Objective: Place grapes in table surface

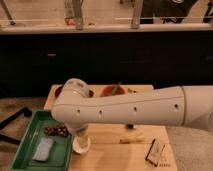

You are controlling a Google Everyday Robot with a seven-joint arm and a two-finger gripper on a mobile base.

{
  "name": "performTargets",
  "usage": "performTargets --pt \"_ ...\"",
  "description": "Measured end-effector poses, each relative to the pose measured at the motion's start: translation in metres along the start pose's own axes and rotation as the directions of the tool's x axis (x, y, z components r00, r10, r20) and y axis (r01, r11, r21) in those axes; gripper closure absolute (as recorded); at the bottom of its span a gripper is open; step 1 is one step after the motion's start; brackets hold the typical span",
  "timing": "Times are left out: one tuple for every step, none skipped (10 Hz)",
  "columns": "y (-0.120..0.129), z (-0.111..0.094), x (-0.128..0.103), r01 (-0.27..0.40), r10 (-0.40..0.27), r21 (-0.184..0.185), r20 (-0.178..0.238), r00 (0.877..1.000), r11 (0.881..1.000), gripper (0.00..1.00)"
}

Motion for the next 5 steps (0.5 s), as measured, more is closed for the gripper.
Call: performTargets --pt "-0.0001 0.0001 -0.0002 0.0 0.0 0.0 0.001 1.0 1.0 0.2" --pt "-0.0003 0.0001 -0.0012 0.002 -0.002 0.0 0.001 1.0 1.0 0.2" --pt "0.0001 0.0005 -0.0005 -0.003 0.003 0.002 0.004 1.0 1.0 0.2" --pt "0.0002 0.0014 0.0019 -0.026 0.026 0.007 0.006 1.0 1.0 0.2" --pt "-0.0018 0.0066 0.0014 -0.092 0.092 0.01 0.007 0.996 0.996 0.2"
